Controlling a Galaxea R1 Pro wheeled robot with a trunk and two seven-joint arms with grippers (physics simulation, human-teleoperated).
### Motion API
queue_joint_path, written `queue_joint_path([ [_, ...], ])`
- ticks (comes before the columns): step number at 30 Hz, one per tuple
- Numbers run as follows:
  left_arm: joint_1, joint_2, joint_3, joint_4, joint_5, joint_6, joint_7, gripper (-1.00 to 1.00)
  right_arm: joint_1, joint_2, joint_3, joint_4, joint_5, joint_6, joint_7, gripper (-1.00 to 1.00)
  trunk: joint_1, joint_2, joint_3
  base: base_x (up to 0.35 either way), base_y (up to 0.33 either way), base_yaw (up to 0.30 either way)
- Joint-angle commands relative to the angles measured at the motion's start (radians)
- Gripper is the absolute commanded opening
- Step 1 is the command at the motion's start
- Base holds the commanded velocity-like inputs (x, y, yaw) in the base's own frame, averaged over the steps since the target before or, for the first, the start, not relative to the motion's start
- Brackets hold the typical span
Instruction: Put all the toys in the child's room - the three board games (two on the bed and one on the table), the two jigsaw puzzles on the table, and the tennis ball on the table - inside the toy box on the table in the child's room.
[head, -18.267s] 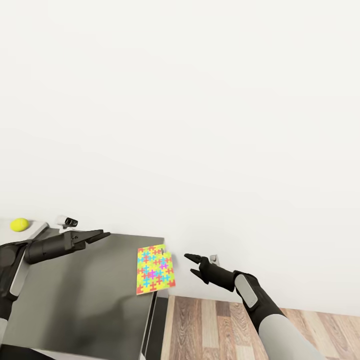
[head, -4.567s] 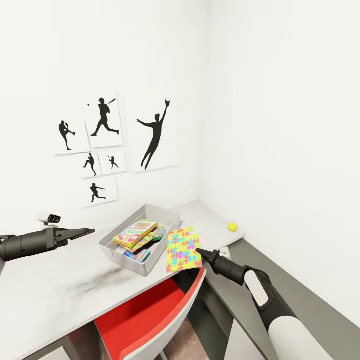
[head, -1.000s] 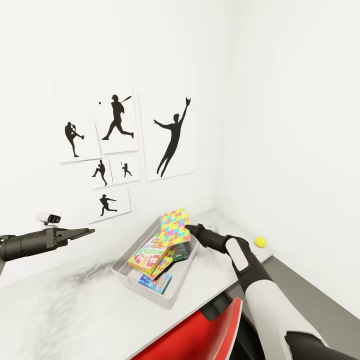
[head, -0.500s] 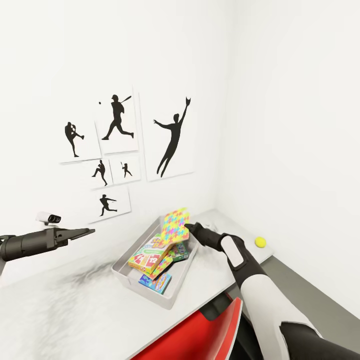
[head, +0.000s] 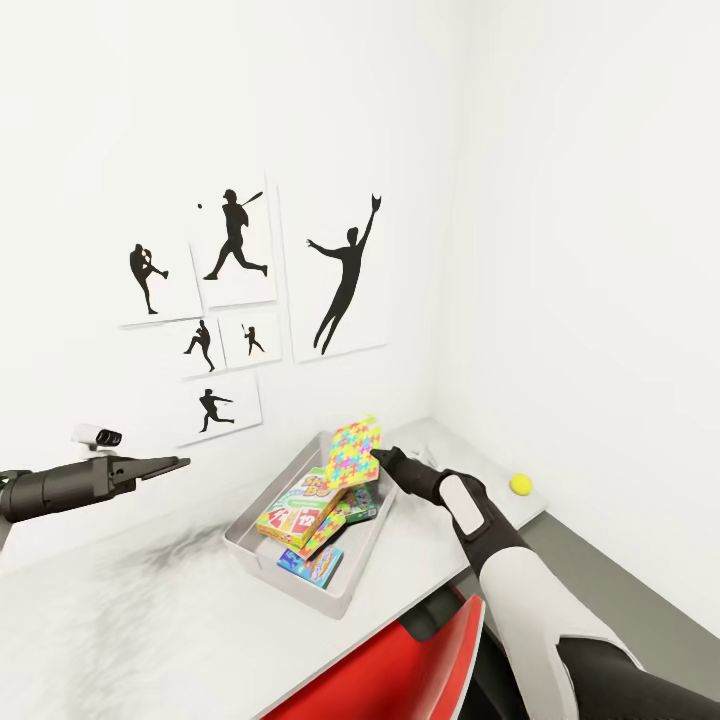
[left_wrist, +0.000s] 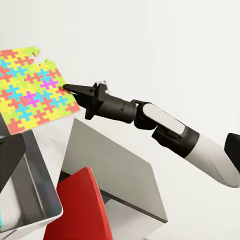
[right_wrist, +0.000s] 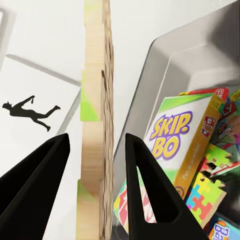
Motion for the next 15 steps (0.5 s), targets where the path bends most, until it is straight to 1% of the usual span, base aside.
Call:
queue_joint_path([
  [1, 0.0, 0.0, 0.0, 0.0, -0.001, 0.011, -0.004, 1.0, -0.001, 0.001, -0.009, 0.0, -0.002, 0.006, 0.002, -1.0, 0.0, -0.001, 0.0, 0.0, 0.0, 0.0],
  [5, 0.0, 0.0, 0.0, 0.0, -0.001, 0.011, -0.004, 1.0, 0.0, 0.001, -0.009, 0.001, -0.002, 0.003, 0.002, -1.0, 0.0, -0.001, 0.0, 0.0, 0.0, 0.0],
  [6, -0.001, -0.006, 0.001, 0.006, -0.005, 0.009, -0.004, 1.0, 0.006, -0.004, -0.004, 0.007, 0.005, -0.003, -0.004, -1.0, 0.0, -0.001, 0.0, 0.0, 0.0, 0.0],
  [7, -0.001, -0.009, 0.001, 0.012, -0.005, 0.009, -0.004, 1.0, 0.009, -0.002, 0.002, 0.012, 0.014, -0.001, -0.008, -1.0, 0.0, -0.001, 0.0, 0.0, 0.0, 0.0],
  [9, -0.001, -0.009, 0.001, 0.023, -0.005, 0.009, -0.004, 1.0, 0.008, 0.001, 0.011, 0.009, 0.026, 0.0, -0.009, -1.0, 0.0, -0.001, 0.0, 0.0, 0.0, 0.0],
  [11, -0.001, -0.008, 0.0, 0.027, -0.005, 0.009, -0.004, 1.0, 0.007, 0.001, 0.015, 0.004, 0.024, 0.004, -0.012, -1.0, 0.0, -0.001, 0.0, 0.0, 0.0, 0.0],
  [15, -0.001, -0.008, 0.001, 0.034, -0.005, 0.009, -0.004, 1.0, 0.008, 0.001, 0.037, 0.0, 0.046, 0.005, -0.016, -1.0, 0.0, -0.001, 0.0, 0.0, 0.0, 0.0],
])
